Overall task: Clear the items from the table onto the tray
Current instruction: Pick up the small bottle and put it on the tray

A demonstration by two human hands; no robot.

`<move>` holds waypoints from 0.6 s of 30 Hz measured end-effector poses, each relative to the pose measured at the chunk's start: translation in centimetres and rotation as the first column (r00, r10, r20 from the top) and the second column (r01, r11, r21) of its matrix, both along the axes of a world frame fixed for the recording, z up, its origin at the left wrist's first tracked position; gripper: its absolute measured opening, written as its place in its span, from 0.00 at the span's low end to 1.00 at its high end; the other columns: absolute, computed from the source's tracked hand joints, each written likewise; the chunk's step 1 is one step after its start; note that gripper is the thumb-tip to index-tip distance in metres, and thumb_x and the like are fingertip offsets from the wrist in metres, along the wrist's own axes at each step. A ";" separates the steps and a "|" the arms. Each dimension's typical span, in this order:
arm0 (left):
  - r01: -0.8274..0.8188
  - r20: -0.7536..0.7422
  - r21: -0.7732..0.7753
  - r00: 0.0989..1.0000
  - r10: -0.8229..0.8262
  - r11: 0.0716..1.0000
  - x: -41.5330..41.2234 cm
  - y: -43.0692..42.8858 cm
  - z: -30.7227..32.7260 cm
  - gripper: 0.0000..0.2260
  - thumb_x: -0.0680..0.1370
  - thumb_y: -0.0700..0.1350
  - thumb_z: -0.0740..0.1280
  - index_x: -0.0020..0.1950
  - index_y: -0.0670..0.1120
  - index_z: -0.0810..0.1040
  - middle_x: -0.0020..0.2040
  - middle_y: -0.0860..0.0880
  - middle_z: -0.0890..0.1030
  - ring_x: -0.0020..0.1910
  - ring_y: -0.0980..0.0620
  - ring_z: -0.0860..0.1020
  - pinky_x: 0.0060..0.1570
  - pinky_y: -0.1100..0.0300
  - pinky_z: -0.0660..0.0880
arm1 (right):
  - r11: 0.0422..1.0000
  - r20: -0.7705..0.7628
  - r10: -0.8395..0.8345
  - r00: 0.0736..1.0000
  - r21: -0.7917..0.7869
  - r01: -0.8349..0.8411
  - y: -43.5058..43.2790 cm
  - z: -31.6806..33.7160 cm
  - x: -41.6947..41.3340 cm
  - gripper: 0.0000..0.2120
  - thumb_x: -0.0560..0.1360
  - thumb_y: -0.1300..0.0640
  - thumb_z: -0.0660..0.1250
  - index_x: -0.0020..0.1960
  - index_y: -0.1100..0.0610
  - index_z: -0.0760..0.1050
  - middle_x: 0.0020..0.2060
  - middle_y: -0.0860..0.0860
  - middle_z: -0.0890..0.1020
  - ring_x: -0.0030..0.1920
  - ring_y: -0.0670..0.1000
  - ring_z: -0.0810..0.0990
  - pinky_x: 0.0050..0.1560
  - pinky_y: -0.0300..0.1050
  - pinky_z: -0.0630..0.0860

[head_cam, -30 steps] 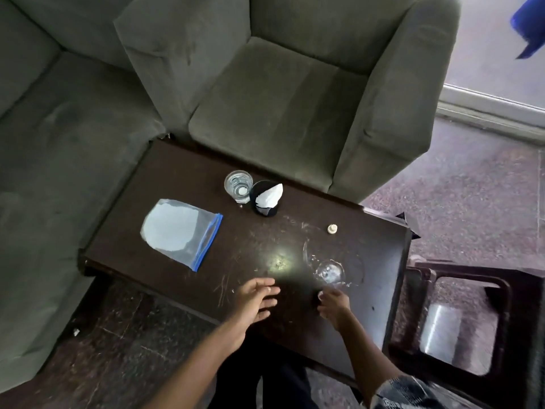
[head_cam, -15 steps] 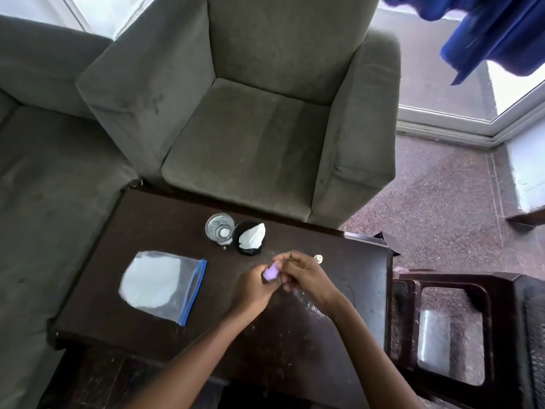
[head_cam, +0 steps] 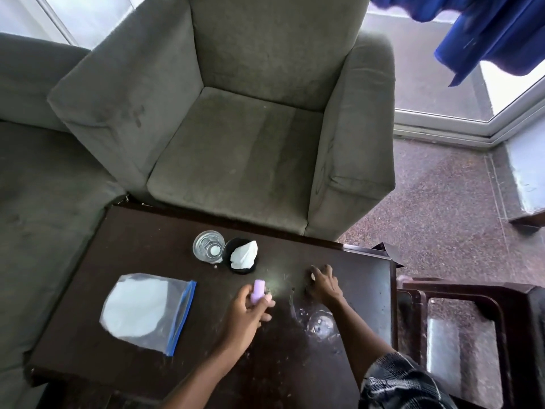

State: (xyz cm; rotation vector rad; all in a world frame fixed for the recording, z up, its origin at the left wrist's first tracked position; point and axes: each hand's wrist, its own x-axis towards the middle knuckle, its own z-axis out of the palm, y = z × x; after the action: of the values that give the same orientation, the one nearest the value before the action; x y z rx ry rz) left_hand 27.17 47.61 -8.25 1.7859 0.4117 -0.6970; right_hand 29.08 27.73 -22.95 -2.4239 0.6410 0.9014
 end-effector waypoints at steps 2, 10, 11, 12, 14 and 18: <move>0.015 -0.012 0.017 1.000 -0.015 1.000 0.0 0.2 0.0 0.06 0.78 0.41 0.64 0.54 0.43 0.73 0.43 0.48 0.81 0.25 0.66 0.77 0.28 0.74 0.70 | 1.000 -0.019 0.012 1.000 0.008 -0.012 0.8 -1.0 -0.9 0.16 0.75 0.58 0.60 0.62 0.57 0.68 0.64 0.57 0.64 0.61 0.63 0.69 0.58 0.54 0.72; 0.027 0.004 0.115 1.000 -0.027 0.993 -0.1 1.2 1.0 0.07 0.75 0.44 0.69 0.52 0.47 0.77 0.44 0.48 0.80 0.43 0.52 0.77 0.50 0.53 0.76 | 0.995 0.111 -0.103 0.988 0.014 0.102 2.8 -1.4 -5.1 0.09 0.74 0.58 0.59 0.50 0.58 0.76 0.50 0.52 0.71 0.53 0.59 0.76 0.47 0.48 0.74; 0.022 0.001 0.110 1.000 -0.022 0.994 -0.2 1.2 1.2 0.08 0.75 0.44 0.69 0.53 0.48 0.76 0.44 0.49 0.79 0.43 0.53 0.76 0.52 0.51 0.75 | 0.988 0.140 -0.151 0.979 0.037 0.147 2.9 -0.7 -5.4 0.08 0.74 0.56 0.61 0.49 0.58 0.77 0.49 0.51 0.72 0.51 0.58 0.77 0.44 0.46 0.73; 0.012 0.004 0.102 1.000 -0.012 0.995 -0.3 1.1 1.6 0.08 0.75 0.43 0.68 0.53 0.48 0.75 0.44 0.50 0.78 0.43 0.53 0.76 0.52 0.52 0.75 | 0.978 0.186 -0.207 0.960 0.064 0.199 3.0 0.2 -5.6 0.08 0.75 0.55 0.62 0.48 0.58 0.76 0.48 0.50 0.72 0.48 0.56 0.78 0.42 0.44 0.71; -0.005 0.021 0.074 1.000 0.004 0.997 -0.5 1.1 2.5 0.10 0.75 0.42 0.68 0.55 0.48 0.73 0.45 0.51 0.77 0.44 0.53 0.76 0.50 0.55 0.74 | 0.933 0.293 -0.357 0.887 0.146 0.328 3.4 2.9 -6.2 0.08 0.75 0.54 0.64 0.41 0.58 0.72 0.43 0.50 0.72 0.41 0.53 0.75 0.39 0.43 0.67; -0.022 -0.002 -0.006 1.000 0.022 1.000 -1.3 1.5 4.7 0.11 0.76 0.40 0.67 0.58 0.44 0.74 0.51 0.45 0.79 0.45 0.51 0.77 0.37 0.65 0.72 | 0.715 0.367 -0.695 0.619 0.453 0.533 4.0 10.8 -8.6 0.16 0.75 0.59 0.67 0.33 0.56 0.63 0.30 0.53 0.72 0.33 0.52 0.71 0.33 0.45 0.66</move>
State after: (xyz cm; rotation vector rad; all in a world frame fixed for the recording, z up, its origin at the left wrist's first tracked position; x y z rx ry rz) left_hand 25.86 49.15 -3.58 1.7722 0.4294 -0.6844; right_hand 20.48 31.75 -12.19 -1.8100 0.9607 0.0233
